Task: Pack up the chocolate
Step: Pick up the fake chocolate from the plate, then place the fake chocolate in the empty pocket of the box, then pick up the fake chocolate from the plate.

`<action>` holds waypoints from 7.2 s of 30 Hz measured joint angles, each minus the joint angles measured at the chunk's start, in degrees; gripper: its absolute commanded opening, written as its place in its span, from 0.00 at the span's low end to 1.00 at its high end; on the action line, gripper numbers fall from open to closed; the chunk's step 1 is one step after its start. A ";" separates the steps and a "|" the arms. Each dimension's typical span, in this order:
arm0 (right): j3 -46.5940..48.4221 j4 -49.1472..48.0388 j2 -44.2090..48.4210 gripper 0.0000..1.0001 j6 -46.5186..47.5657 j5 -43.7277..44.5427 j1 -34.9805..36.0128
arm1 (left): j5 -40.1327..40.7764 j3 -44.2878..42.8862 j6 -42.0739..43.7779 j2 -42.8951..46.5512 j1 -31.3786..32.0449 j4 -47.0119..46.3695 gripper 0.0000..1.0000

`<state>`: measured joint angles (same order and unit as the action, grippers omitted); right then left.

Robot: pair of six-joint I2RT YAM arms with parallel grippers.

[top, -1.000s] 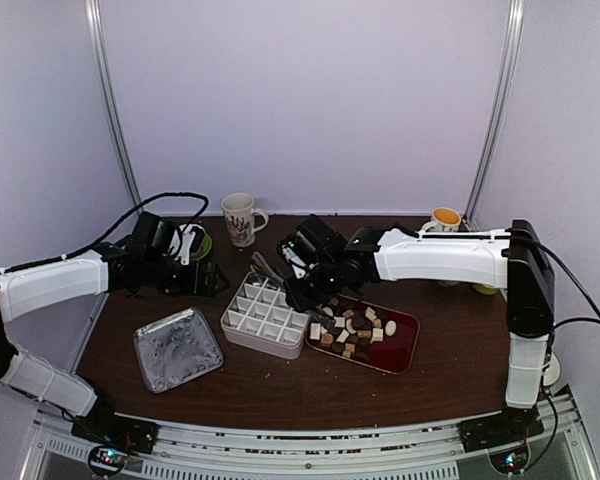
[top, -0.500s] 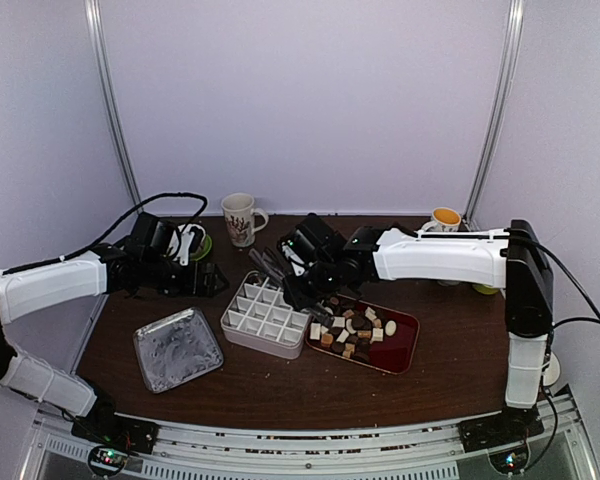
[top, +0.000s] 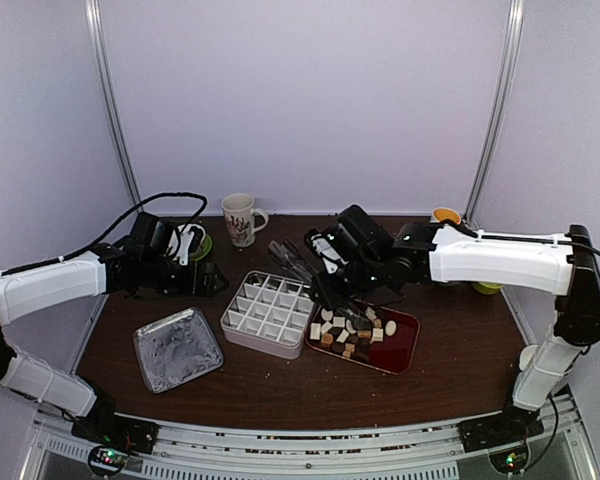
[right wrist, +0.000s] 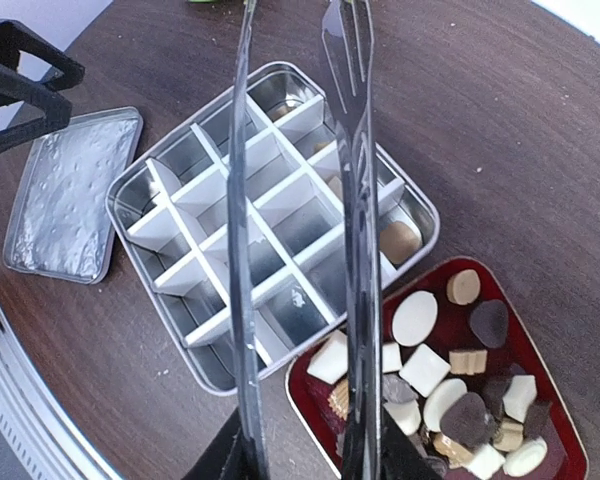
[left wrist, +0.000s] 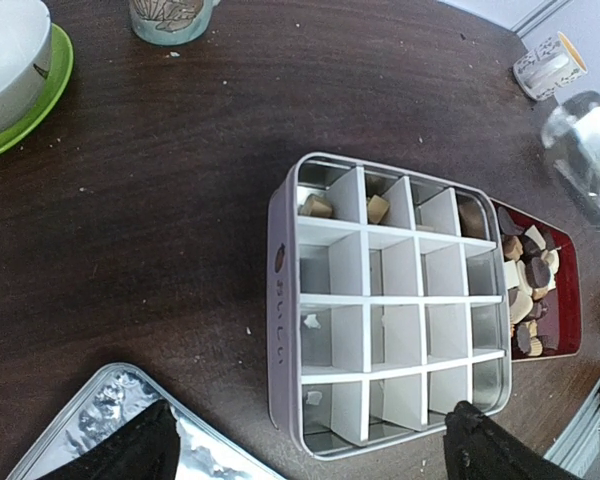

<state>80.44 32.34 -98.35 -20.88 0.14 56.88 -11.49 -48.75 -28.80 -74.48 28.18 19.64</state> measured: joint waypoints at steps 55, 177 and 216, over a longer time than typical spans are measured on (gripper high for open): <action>-30.40 14.56 22.16 0.42 -6.86 1.86 0.00 | -0.02 0.76 0.42 0.04 0.00 0.17 0.95; -31.01 18.88 28.57 0.41 -7.04 0.55 -1.81 | -4.98 16.37 0.92 18.93 6.43 -15.37 0.95; -36.83 18.86 26.82 0.37 -12.76 1.40 -5.16 | -2.58 18.45 1.57 22.40 6.43 -16.55 0.95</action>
<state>43.62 51.20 -71.53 -33.65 1.54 51.72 -14.06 -30.30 -27.22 -52.07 34.61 3.09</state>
